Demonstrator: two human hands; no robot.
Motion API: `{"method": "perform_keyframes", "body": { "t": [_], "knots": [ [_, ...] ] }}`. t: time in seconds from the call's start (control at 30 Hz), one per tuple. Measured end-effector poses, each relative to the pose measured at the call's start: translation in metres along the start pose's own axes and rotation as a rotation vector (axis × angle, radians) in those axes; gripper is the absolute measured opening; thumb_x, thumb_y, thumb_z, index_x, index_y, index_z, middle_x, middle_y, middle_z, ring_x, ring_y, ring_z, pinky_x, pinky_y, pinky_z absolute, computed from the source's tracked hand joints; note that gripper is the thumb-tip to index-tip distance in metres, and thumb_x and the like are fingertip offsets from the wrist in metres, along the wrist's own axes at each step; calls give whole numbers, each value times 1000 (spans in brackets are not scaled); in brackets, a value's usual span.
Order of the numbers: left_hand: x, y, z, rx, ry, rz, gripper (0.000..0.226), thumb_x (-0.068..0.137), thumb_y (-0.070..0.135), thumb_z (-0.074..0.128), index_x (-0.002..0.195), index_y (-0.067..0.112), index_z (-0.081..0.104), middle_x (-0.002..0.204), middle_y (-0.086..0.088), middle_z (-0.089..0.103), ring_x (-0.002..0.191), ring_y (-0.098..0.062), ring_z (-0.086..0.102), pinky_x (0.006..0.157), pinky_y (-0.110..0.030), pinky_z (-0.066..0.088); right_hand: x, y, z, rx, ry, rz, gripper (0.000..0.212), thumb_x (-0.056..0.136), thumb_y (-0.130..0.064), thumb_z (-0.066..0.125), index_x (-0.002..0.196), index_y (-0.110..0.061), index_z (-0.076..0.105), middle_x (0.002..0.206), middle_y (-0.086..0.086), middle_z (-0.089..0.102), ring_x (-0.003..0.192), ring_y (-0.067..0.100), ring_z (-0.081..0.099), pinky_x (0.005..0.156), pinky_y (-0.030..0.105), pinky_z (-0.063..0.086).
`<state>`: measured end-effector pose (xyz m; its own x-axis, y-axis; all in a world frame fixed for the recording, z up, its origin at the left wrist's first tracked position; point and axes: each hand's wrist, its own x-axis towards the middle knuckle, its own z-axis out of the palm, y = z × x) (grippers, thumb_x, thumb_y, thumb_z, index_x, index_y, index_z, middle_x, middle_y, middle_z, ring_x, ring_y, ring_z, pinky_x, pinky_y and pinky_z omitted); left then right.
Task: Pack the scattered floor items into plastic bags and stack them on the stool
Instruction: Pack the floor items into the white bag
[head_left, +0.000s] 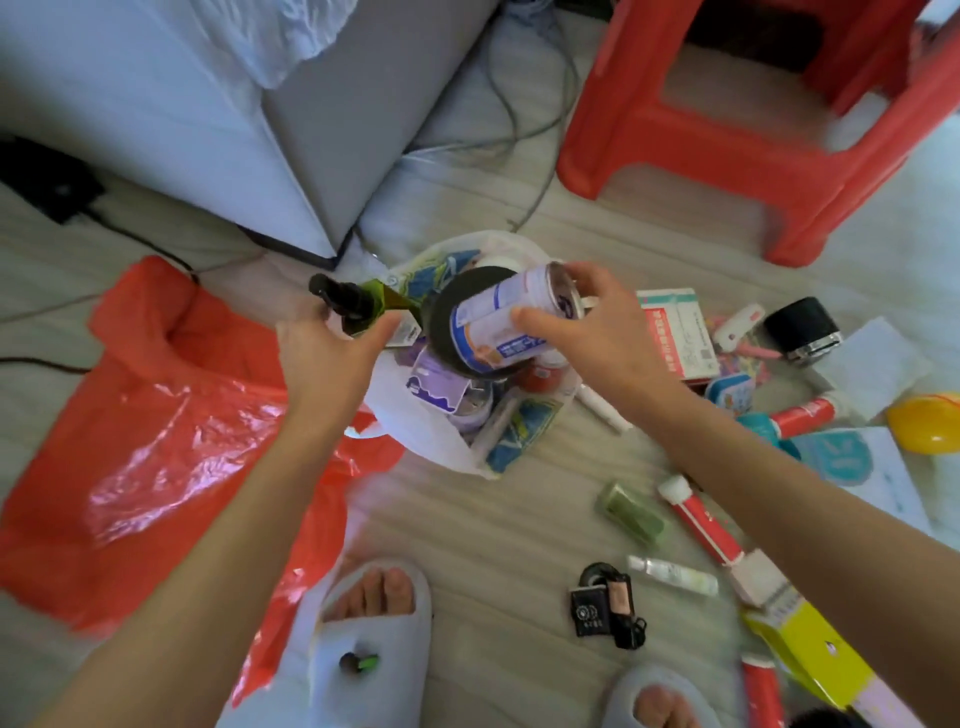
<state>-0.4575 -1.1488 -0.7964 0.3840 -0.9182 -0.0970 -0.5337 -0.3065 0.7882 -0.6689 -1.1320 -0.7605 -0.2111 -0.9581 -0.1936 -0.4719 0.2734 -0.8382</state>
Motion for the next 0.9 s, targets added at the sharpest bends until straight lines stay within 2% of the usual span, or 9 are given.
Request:
{"method": "perform_keyframes", "body": {
  "t": [0.1, 0.2, 0.33, 0.4, 0.53, 0.63, 0.7, 0.8, 0.9],
  "knots": [
    [5, -17, 4, 92, -58, -20, 52, 66, 40, 77, 102, 7, 61, 110, -16, 61, 106, -32, 54, 88, -40, 45, 20, -10, 18, -105, -9, -42, 62, 67, -35, 76, 122, -18, 52, 120, 4, 53, 109, 16, 50, 83, 17, 33],
    [0, -34, 9, -23, -121, -76, 47, 65, 30, 80, 101, 10, 57, 113, -14, 56, 105, -26, 52, 81, -30, 40, 34, -12, 35, -155, -20, -53, 62, 66, -35, 77, 120, -15, 53, 119, 5, 53, 101, 13, 50, 78, 15, 31],
    [-2, -46, 15, -163, -241, -193, 38, 51, 36, 71, 81, 21, 52, 86, 0, 60, 86, -23, 55, 75, -34, 43, 37, -9, 48, -187, -37, -65, 62, 66, -33, 77, 119, -12, 54, 120, 8, 53, 103, 16, 51, 76, 14, 31],
    [0, -47, 17, -181, -269, -239, 43, 51, 34, 75, 85, 17, 53, 81, 2, 59, 84, -23, 57, 74, -36, 46, 36, -9, 48, -196, -44, -71, 62, 68, -33, 76, 121, -11, 52, 123, 8, 50, 97, 11, 47, 71, 10, 28],
    [10, -43, 11, 84, -186, -102, 46, 65, 22, 82, 98, 6, 54, 101, -14, 55, 87, -27, 52, 58, -27, 29, 33, -9, 45, -199, -58, -85, 60, 72, -31, 74, 124, -12, 49, 124, 6, 45, 92, 6, 39, 69, 8, 24],
    [16, -47, -7, 290, -140, 11, 51, 69, 20, 79, 107, -2, 53, 116, -23, 45, 96, -38, 52, 78, -37, 39, 30, -9, 45, -192, -59, -94, 57, 74, -29, 73, 123, -12, 48, 121, 5, 43, 90, 3, 34, 67, 7, 22],
    [18, -50, -17, 365, -154, 11, 52, 69, 19, 79, 108, -3, 53, 117, -24, 43, 95, -42, 52, 80, -43, 41, 28, -10, 45, -200, -55, -106, 57, 74, -28, 73, 123, -13, 48, 119, 4, 43, 90, 1, 33, 68, 6, 22],
    [21, -53, -20, 395, -208, -7, 54, 65, 23, 82, 104, -4, 54, 113, -22, 44, 93, -39, 52, 76, -39, 40, 26, -15, 50, -211, -51, -178, 57, 71, -25, 74, 121, -12, 50, 116, 5, 44, 82, -6, 30, 69, -2, 25],
    [21, -54, -17, 384, -241, -25, 53, 63, 26, 82, 100, -4, 56, 108, -20, 46, 90, -37, 53, 73, -38, 42, 21, -25, 58, -256, -99, -268, 59, 69, -24, 76, 121, -14, 49, 112, 0, 40, 88, 0, 35, 72, 5, 25]
  ]
}}
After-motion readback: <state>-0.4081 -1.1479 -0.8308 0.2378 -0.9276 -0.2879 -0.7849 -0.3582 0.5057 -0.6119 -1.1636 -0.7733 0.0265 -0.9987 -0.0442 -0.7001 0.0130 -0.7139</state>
